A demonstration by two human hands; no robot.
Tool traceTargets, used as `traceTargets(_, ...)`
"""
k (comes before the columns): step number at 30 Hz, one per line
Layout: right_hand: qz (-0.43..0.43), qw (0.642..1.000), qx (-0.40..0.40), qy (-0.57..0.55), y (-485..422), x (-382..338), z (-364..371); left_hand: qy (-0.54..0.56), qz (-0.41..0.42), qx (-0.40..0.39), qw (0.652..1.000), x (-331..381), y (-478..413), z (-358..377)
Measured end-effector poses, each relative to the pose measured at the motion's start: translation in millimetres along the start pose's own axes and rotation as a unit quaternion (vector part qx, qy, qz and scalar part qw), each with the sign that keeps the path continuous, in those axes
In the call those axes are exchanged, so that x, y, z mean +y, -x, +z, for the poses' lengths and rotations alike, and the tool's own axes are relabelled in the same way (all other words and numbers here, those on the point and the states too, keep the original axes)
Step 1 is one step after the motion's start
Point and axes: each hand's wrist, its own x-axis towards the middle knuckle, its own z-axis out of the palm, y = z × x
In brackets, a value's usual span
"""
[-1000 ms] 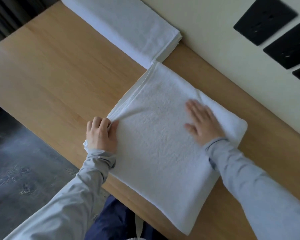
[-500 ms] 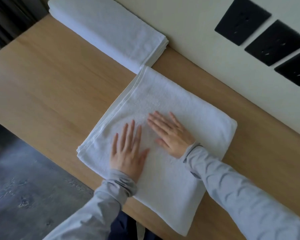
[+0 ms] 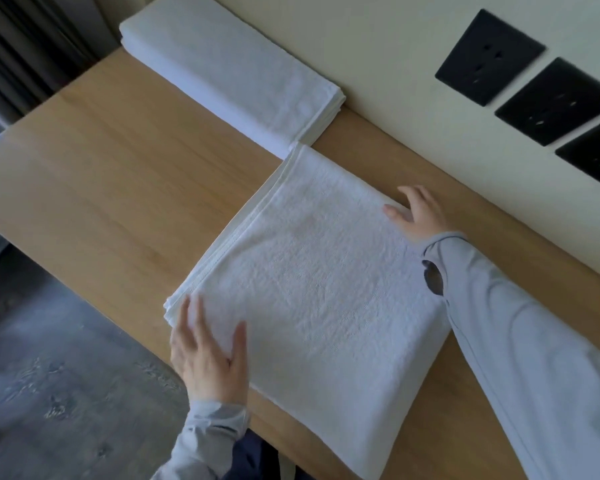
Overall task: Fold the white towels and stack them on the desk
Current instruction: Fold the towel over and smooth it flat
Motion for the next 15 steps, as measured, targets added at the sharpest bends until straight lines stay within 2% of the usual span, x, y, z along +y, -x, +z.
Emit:
traceTargets(1, 0.012, 1.0, -0.011, 0.007, 0.3, 0.0, -1.6, 0.062, -0.094, 0.034, 0.993, 3.1, 4.7, -3.6)
traceTargets(2, 0.029, 0.999, -0.033, 0.014, -1.1, 0.4, -2.1, 0.122, -0.198, 0.048, 0.971, 7.3, 7.4, -7.6)
traceTargets(4, 0.056, 0.996, -0.073, 0.017, -6.2, 0.3, -3.3, 0.214, -0.376, 0.028, 0.901, 15.4, 8.5, -11.2)
traceTargets(5, 0.065, 0.994, -0.086, 0.016, -9.1, -0.2, -3.6, 0.252, -0.42, -0.009, 0.872, 19.5, 10.3, -10.8)
traceTargets(7, 0.078, 0.991, -0.102, 0.023, -14.8, -1.3, -3.4, 0.3, -0.457, -0.065, 0.835, 29.0, 14.2, -6.9)
traceTargets(10, 0.089, 0.99, -0.106, 0.037, -20.9, -3.5, -1.6, 0.304, -0.495, -0.085, 0.81, 37.8, 11.5, -2.8)
traceTargets(12, 0.071, 0.993, -0.084, 0.05, -18.4, -8.0, -2.8, 0.281, -0.497, -0.085, 0.816, 36.5, 9.7, 1.5)
traceTargets(15, 0.035, 0.993, -0.056, 0.101, -6.1, -11.0, -12.8, 0.278, -0.421, -0.037, 0.862, 38.0, 16.5, 6.9)
